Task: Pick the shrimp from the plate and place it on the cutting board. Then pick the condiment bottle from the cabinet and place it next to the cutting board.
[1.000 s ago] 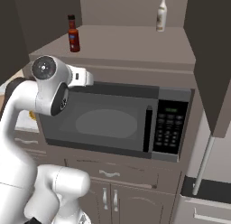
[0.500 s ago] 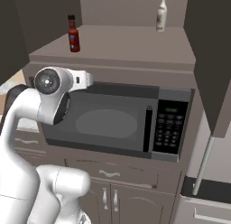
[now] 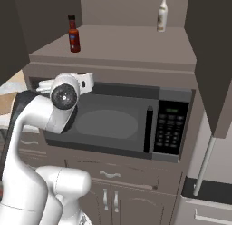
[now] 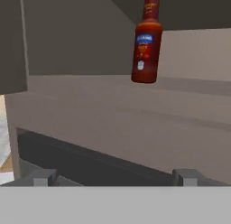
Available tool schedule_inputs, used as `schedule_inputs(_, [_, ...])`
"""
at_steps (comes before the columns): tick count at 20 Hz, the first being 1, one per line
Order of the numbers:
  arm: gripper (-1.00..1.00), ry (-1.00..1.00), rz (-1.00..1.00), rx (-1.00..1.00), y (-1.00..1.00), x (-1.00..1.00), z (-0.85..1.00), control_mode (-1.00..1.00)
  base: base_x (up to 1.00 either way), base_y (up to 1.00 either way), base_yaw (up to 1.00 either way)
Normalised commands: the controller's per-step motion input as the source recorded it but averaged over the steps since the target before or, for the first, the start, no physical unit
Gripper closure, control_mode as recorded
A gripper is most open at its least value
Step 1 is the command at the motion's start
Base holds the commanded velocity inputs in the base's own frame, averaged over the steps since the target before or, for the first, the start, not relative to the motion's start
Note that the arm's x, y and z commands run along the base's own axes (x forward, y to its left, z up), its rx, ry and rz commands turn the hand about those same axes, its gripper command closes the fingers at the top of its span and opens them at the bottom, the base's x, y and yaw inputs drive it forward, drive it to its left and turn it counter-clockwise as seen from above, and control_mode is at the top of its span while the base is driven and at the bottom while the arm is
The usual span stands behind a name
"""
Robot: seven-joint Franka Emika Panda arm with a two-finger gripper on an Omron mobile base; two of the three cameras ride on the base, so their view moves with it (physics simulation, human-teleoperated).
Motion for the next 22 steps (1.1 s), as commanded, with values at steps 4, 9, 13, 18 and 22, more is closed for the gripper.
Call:
schedule_inputs(4, [-1.00, -0.16, 0.18, 0.00, 0.00, -0.16, 0.07, -1.00, 0.00, 0.00, 0.00])
schedule_inputs(9, [-1.00, -0.15, 0.19, 0.00, 0.00, -0.20, 0.05, -1.00, 0.00, 0.00, 0.00])
schedule_inputs(13, [-1.00, -0.12, 0.19, 0.00, 0.00, -0.21, 0.05, -1.00, 0.00, 0.00, 0.00])
schedule_inputs(18, [-1.00, -0.09, 0.17, 0.00, 0.00, -0.17, 0.06, -1.00, 0.00, 0.00, 0.00])
schedule_inputs(22, [-1.00, -0.05, 0.17, 0.00, 0.00, -0.14, 0.04, -1.00, 0.00, 0.00, 0.00])
